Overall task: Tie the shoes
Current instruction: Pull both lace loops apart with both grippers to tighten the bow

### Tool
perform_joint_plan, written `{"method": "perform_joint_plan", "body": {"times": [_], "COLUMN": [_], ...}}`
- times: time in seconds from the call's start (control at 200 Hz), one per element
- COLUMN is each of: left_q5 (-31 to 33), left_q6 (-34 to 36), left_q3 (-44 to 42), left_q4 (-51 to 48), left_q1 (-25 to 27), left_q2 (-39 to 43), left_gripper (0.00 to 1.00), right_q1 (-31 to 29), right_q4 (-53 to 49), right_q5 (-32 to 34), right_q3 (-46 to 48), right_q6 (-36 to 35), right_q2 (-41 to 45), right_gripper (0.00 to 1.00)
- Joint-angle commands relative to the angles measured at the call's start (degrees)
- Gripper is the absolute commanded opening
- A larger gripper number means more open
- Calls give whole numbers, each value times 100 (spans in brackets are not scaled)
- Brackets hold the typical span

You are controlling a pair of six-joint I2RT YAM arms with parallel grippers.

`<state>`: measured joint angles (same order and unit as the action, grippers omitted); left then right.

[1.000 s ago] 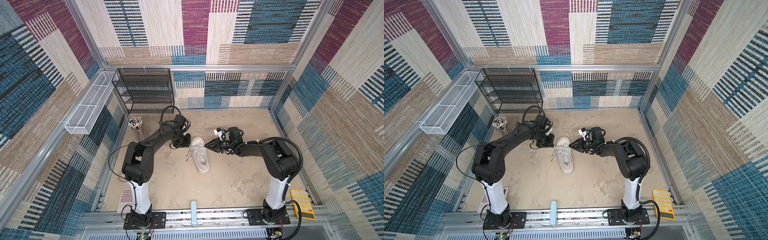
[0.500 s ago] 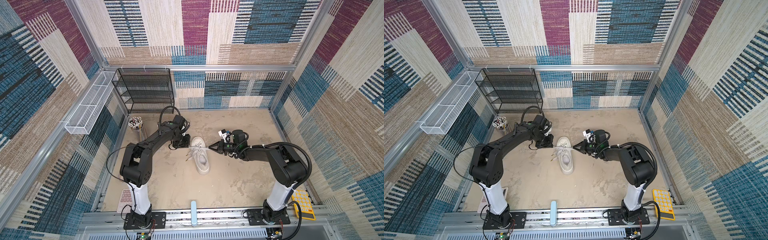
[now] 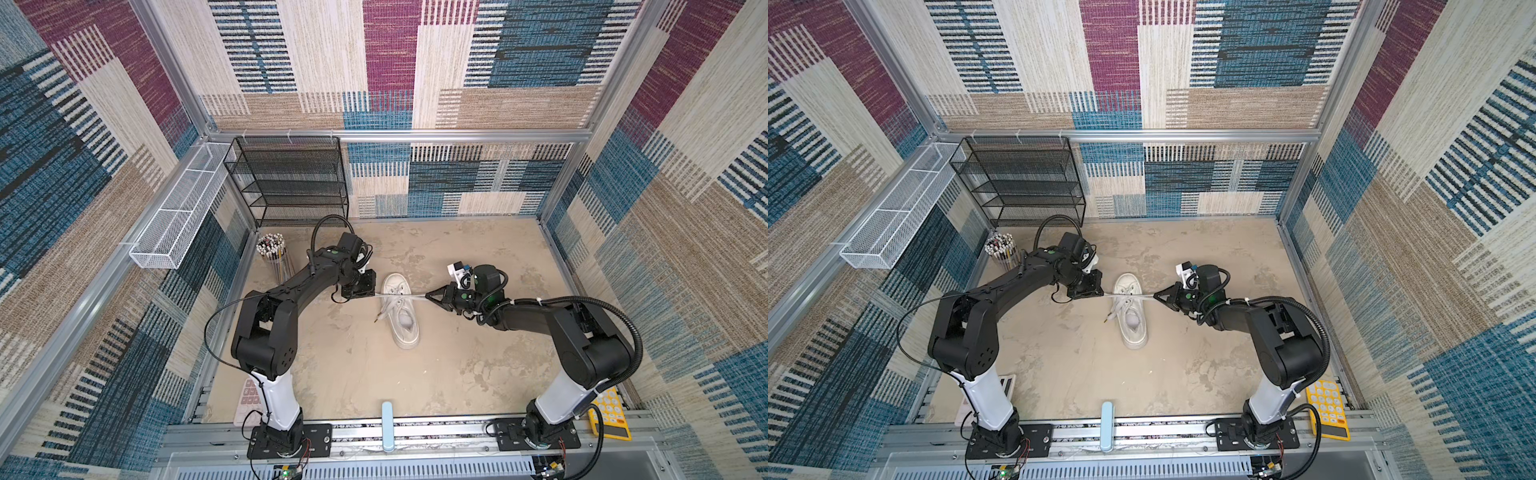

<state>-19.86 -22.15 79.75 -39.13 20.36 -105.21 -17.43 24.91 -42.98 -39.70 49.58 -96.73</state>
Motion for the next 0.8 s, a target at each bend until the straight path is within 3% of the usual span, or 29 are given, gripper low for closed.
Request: {"method": "perform_joint_plan", "body": {"times": [0.0,0.481,0.796], "left_q5": [482,426,302], "left_q6": [30,-109,-170], "left_q3": [-54,-372,-28], "left_q4": [-130,17,20], "left_q1": [-90,-296,-197], "left_q2": [78,209,54], "left_gripper": [0,0,0], "right_q1": [84,226,317], "right_q4": [-28,-14,-163], "right_q5": [390,500,865], "right_q3": [68,305,496], "right_q6": [25,8,18], "right_q2": [41,167,403], "right_gripper": [0,0,0]}}
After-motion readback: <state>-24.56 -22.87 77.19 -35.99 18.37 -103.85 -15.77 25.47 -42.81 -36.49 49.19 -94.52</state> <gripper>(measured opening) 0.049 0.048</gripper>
